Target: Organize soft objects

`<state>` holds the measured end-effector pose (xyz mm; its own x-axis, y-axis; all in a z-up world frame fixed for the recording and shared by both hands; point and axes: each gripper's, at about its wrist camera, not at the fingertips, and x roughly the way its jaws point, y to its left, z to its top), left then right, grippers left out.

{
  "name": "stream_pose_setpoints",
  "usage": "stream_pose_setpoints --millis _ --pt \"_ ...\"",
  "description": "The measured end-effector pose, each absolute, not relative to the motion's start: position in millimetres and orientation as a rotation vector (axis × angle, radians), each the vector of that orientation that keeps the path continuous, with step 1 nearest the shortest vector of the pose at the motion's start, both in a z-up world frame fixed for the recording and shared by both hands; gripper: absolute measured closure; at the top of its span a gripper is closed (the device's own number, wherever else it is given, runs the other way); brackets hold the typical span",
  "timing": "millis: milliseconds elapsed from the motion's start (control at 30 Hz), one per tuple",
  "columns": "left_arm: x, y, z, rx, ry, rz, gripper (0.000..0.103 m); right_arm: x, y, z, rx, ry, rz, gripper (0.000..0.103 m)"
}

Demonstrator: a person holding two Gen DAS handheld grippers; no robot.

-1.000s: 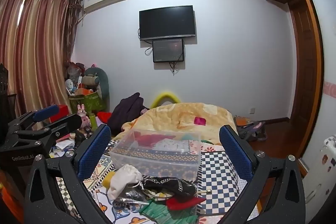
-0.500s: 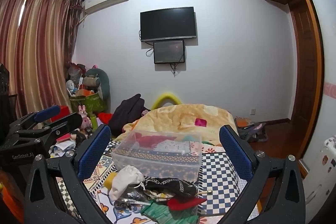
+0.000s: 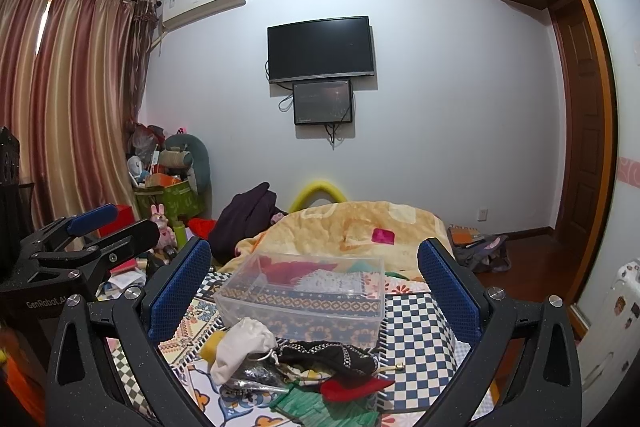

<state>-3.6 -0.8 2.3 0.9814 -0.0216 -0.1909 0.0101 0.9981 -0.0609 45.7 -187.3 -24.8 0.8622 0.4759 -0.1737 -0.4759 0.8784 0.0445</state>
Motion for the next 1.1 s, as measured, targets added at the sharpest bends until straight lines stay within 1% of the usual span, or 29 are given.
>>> stream_pose_setpoints --millis 1100 --pt "-3.4 -2.5 2.3 -0.058 0.19 -0.018 0.0 41.1 -188.1 -20.7 0.004 0.165 0.503 0.0"
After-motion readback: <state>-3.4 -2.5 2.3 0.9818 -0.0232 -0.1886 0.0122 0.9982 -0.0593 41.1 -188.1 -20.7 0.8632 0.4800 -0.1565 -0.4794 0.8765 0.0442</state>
